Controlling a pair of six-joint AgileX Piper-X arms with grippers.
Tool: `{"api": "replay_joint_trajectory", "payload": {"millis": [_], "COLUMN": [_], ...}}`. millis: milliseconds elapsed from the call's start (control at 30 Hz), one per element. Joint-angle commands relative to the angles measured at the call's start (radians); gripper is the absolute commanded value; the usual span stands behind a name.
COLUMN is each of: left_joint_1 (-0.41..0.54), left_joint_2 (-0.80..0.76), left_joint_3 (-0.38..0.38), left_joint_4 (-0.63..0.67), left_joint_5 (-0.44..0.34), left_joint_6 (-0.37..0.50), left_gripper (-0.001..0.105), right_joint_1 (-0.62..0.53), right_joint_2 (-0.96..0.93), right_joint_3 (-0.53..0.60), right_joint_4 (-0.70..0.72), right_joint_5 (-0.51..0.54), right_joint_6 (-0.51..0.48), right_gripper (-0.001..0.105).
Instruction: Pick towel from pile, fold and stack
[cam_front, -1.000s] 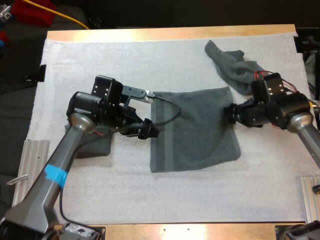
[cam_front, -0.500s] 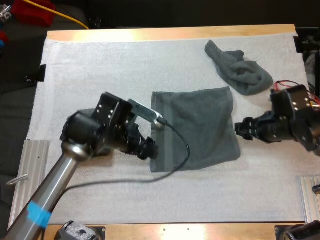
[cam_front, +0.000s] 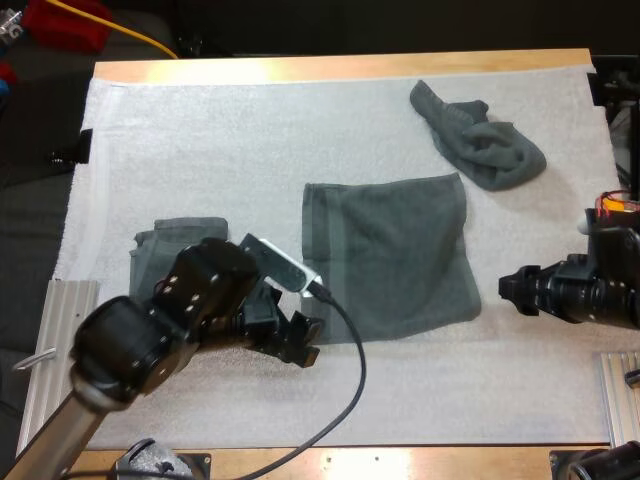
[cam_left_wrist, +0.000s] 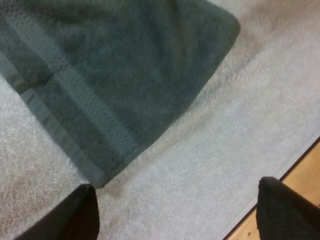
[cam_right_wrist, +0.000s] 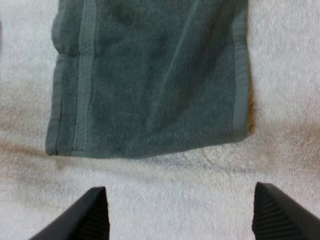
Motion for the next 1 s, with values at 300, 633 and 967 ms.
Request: {"api": "replay_joint_trajectory", "payload": {"millis": [300,633,967], "left_joint_1": [-0.002,-0.002,-0.002], "left_joint_2": [-0.042,-0.042,-0.042], "left_joint_3": [-0.001,-0.001,-0.001], "left_joint_4": [-0.067,-0.068,-0.070], "left_joint_5": [-0.024,-0.024,-0.024], "left_joint_6": [-0.031,-0.031,-0.031], "left_gripper": [0.064,0.064,0.064], "right_joint_1": [0.001,0.000,0.000], "right_joint_2": [0.032,0.125,0.202], "right_joint_3": [0.055,0.263,0.437], "right_joint_4": [-0.096,-0.243,-0.475], "right_joint_5": [-0.001,-0.026,-0.030], "right_joint_6": [-0.018,-0.025,-0.025], "right_gripper": [0.059,0.059,0.059]}}
